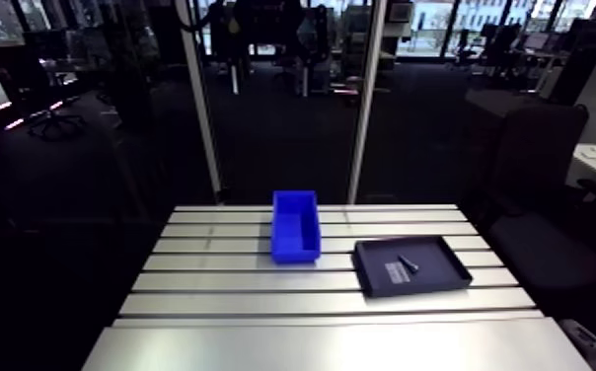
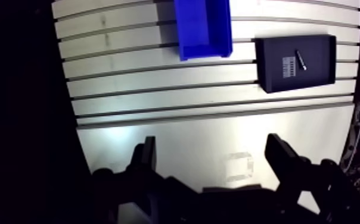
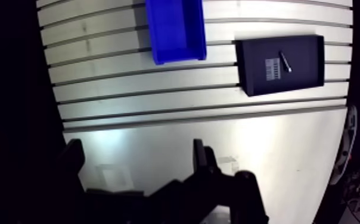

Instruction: Pick up the M10 bolt from the tray and put it into the blue bin.

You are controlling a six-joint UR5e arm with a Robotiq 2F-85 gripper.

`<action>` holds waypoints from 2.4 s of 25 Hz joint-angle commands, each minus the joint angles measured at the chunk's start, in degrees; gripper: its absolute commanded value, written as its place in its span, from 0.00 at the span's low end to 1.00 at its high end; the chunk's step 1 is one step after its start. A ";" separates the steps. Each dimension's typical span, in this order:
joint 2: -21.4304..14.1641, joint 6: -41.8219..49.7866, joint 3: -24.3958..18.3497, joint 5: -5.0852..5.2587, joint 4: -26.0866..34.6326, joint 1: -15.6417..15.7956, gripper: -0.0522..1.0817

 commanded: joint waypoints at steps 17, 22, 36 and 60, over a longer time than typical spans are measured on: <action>-0.52 -1.23 0.01 -0.16 0.00 0.00 0.05; -0.35 -12.83 1.68 -0.77 -2.20 -2.99 0.05; 1.15 -43.87 10.65 -2.62 -15.65 -15.38 0.05; 5.81 -52.48 24.45 -4.82 -28.48 -23.30 0.05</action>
